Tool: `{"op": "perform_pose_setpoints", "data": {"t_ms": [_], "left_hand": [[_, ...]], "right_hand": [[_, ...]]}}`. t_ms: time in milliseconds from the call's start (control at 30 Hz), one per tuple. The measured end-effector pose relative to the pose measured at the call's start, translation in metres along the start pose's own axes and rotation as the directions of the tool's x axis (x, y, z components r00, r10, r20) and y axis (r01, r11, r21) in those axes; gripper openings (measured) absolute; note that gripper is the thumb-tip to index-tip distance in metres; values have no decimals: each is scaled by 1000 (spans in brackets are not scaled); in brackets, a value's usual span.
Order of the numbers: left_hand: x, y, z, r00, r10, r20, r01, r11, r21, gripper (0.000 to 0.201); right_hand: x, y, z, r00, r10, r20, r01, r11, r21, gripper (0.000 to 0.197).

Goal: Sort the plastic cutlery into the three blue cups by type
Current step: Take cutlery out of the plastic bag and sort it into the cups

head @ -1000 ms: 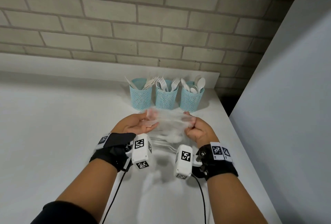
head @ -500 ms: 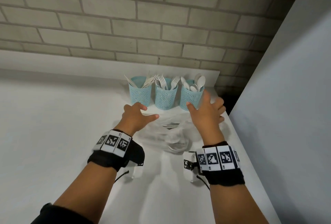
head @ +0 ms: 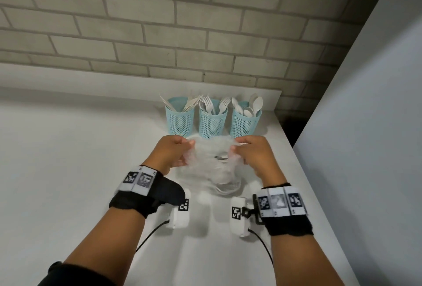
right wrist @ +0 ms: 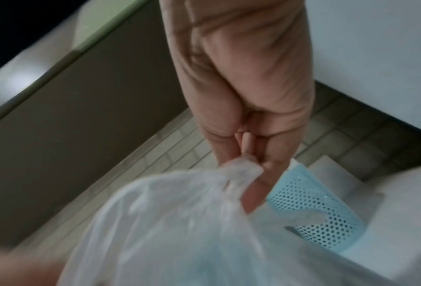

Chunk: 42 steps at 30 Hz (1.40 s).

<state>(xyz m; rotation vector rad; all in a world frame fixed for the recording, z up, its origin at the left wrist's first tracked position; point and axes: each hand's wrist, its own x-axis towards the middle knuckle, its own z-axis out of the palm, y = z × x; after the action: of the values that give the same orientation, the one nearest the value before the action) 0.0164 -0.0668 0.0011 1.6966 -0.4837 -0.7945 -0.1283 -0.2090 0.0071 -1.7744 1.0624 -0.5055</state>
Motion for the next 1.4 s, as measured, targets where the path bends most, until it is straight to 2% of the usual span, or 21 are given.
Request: {"op": "perform_pose_setpoints", "data": {"t_ms": [33,100,200,267,400,433,533,600,633,700,733,767,833,900,967,1033,1067,1167,1233,1300,1400], "left_hand": [[2,-3,-3,998,-61,33,66,983,-172,18],[6,-6,-8,984,-158,80,177,886,-429,21],[8,-8,-8,947,-266,178,313,648,-694,24],[7,-9,-5,919,-318,234,382,566,-731,30],[17,-20,-6,898,-326,296,430,502,-751,39],[18,-22,-7,893,-328,308,438,478,-761,35],[21,-24,-7,894,-327,308,432,440,-787,32],[20,-22,-10,923,-334,193,360,568,-740,26],[20,-20,-11,942,-312,119,312,694,-649,22],[17,-14,-12,974,-225,-10,208,918,-337,35],[15,-13,-11,982,-166,-95,152,979,-136,40],[13,-12,-9,983,-86,-162,97,993,63,40],[10,-8,-4,979,88,-184,-15,931,364,29],[8,-7,6,974,211,-78,-140,842,521,16],[5,-8,16,966,258,7,-199,727,658,4],[4,-12,21,969,247,10,-174,654,736,20],[5,-14,21,974,226,-8,-149,669,729,27],[12,-19,11,985,152,-83,-82,830,552,31],[14,-16,0,989,39,-141,-4,971,240,28],[13,-14,-7,988,-104,-112,97,993,-60,33],[15,-18,-13,961,-275,31,268,899,-346,45]], "right_hand": [[2,2,-6,998,54,37,-60,981,185,26],[3,6,-16,978,143,153,-200,849,489,18],[3,13,-16,927,244,286,-375,643,668,19],[5,17,-8,897,312,312,-434,494,754,26],[10,23,-3,841,407,356,-431,107,896,28],[10,24,-2,846,400,354,-425,103,899,29],[5,21,-4,878,340,336,-422,220,879,24],[4,15,-8,879,356,318,-428,292,855,14],[8,15,-9,902,360,238,-395,468,791,9],[12,15,-11,963,270,2,-245,868,432,22],[12,14,-10,982,153,-112,-127,968,216,27],[10,12,-9,987,30,-158,-25,999,34,31],[6,7,-4,984,-129,-126,103,976,-193,40],[1,5,6,992,-127,-13,114,931,-347,46],[-4,7,20,993,-119,25,118,886,-449,36],[-7,12,32,988,-153,-14,126,857,-500,23],[-6,14,32,986,-166,-32,130,866,-483,21],[4,21,19,990,-104,-95,78,966,-247,19],[11,27,4,993,62,-100,-49,990,132,22],[14,34,-5,981,191,41,-186,844,503,24],[13,38,-10,943,272,193,-318,557,767,20]]}}
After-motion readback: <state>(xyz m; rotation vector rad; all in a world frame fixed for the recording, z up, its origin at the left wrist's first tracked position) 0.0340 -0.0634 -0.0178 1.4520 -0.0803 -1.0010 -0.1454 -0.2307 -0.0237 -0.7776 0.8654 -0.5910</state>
